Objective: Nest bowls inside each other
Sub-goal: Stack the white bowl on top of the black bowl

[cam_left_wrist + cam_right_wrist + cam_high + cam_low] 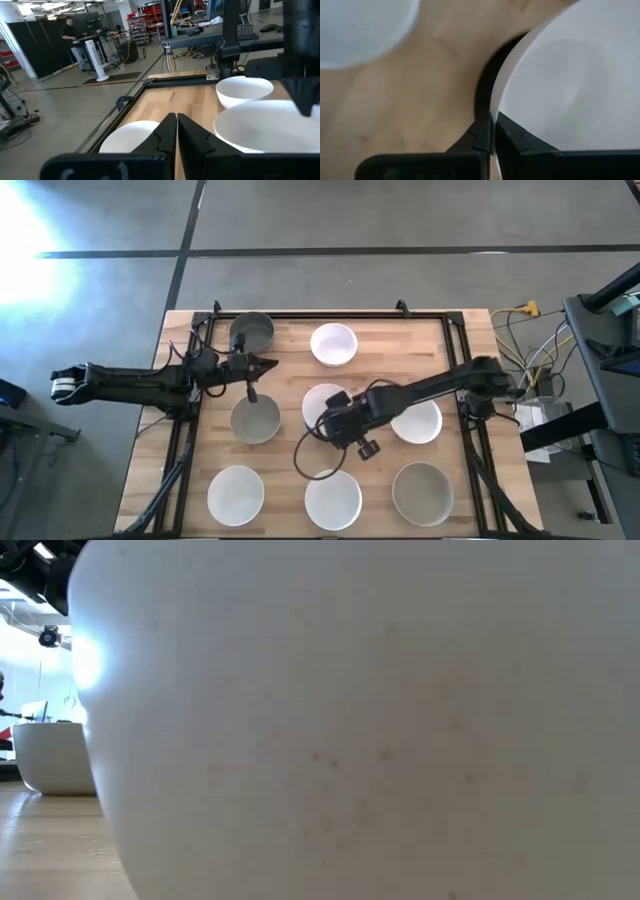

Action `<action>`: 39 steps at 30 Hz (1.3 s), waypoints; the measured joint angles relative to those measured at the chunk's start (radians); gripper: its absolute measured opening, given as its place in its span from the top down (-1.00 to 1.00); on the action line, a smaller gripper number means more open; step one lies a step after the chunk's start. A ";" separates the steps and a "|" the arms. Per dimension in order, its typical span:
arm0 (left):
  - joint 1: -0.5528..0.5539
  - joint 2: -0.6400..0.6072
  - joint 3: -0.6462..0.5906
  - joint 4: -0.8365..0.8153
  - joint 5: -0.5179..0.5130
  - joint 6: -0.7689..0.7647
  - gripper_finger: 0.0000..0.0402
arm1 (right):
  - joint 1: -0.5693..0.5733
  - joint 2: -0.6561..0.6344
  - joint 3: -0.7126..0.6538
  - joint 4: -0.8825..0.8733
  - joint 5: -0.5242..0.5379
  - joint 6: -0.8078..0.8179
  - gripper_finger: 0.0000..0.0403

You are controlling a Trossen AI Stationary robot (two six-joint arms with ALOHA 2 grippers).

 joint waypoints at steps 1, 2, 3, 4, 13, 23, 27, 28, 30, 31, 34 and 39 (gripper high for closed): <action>0.000 0.001 -0.001 0.000 0.000 0.000 1.00 | 0.004 0.032 0.030 -0.036 0.034 -0.003 0.96; 0.000 0.001 -0.002 -0.002 0.000 -0.003 1.00 | 0.007 0.057 0.057 -0.070 0.065 -0.006 0.96; 0.000 0.001 -0.004 -0.004 0.000 -0.009 1.00 | 0.010 0.083 0.081 -0.101 0.084 -0.006 0.96; 0.000 0.001 -0.006 -0.005 0.001 -0.020 1.00 | 0.013 0.104 0.102 -0.129 0.096 -0.005 0.96; 0.000 -0.001 -0.017 -0.007 0.002 -0.025 1.00 | 0.019 0.171 0.147 -0.166 0.099 -0.003 0.96; 0.000 -0.001 -0.017 -0.006 0.005 -0.025 1.00 | 0.020 0.140 0.147 -0.185 0.030 0.025 0.96; 0.000 -0.001 -0.017 -0.004 0.005 -0.025 1.00 | 0.020 0.144 0.145 -0.162 0.020 0.020 0.96; 0.000 -0.001 -0.017 -0.004 0.005 -0.025 1.00 | 0.020 0.145 0.145 -0.159 0.020 0.019 0.96; 0.000 -0.001 -0.017 -0.001 0.005 -0.025 1.00 | 0.020 0.146 0.140 -0.155 0.020 0.018 0.96; 0.000 -0.001 -0.017 -0.001 0.005 -0.025 1.00 | 0.020 0.146 0.137 -0.148 0.020 0.017 0.96; 0.000 -0.003 -0.017 0.001 0.005 -0.025 1.00 | 0.020 0.146 0.136 -0.140 0.020 0.017 0.96; 0.000 -0.003 -0.017 0.001 0.005 -0.025 1.00 | 0.020 0.151 0.133 -0.137 0.020 0.016 0.96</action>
